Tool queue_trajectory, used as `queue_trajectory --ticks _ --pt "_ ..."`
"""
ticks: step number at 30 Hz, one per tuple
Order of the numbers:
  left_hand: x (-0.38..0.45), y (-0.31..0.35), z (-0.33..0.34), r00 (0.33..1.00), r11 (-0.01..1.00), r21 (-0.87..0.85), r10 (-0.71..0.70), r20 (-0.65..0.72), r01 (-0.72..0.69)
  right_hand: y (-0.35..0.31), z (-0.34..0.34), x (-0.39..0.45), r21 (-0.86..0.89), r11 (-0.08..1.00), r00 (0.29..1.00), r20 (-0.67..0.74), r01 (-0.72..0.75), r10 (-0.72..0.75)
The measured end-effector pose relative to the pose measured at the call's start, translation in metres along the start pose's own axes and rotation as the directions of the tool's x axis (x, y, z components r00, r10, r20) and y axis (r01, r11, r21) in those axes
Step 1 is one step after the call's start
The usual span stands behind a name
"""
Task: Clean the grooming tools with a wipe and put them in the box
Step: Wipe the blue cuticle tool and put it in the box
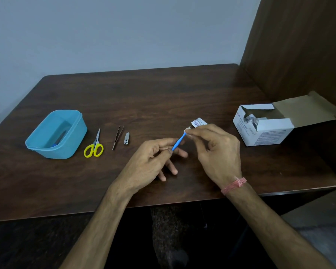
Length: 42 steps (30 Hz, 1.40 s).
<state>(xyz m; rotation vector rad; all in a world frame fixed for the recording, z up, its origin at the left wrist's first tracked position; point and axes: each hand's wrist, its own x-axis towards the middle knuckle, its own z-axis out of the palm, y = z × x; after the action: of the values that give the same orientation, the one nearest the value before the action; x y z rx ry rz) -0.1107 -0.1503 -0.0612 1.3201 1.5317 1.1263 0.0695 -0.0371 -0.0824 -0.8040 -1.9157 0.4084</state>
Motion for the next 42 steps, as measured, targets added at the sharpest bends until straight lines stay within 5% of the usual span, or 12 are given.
queue_trajectory --ticks 10,16,25,32,36,42 --pt "0.000 0.001 0.002 0.998 0.999 -0.035 -0.013 -0.069 0.011 0.015 -0.007 0.011 0.271 0.880 0.914 0.006 -0.391 0.405" --pt "0.000 0.001 0.003 0.996 0.998 -0.062 -0.009 -0.093 0.003 0.008 -0.007 0.007 0.297 0.921 0.967 0.048 -0.254 0.251" --pt "0.000 0.001 0.002 0.997 0.998 -0.058 -0.002 -0.071 -0.003 0.002 -0.001 0.003 0.106 0.988 0.992 0.065 -0.115 0.108" --pt "0.000 0.001 0.002 0.998 0.997 -0.083 -0.011 -0.060 0.006 0.019 -0.003 0.010 0.242 0.891 0.920 0.020 -0.385 0.392" --pt "-0.001 0.003 0.002 0.998 0.997 -0.077 -0.005 -0.056 0.000 0.016 -0.003 0.011 0.309 0.875 0.927 0.161 -0.372 0.338" --pt "0.000 0.004 0.002 1.000 0.998 -0.055 -0.014 -0.015 0.013 0.012 -0.004 0.010 0.327 0.893 0.950 0.154 -0.308 0.271"
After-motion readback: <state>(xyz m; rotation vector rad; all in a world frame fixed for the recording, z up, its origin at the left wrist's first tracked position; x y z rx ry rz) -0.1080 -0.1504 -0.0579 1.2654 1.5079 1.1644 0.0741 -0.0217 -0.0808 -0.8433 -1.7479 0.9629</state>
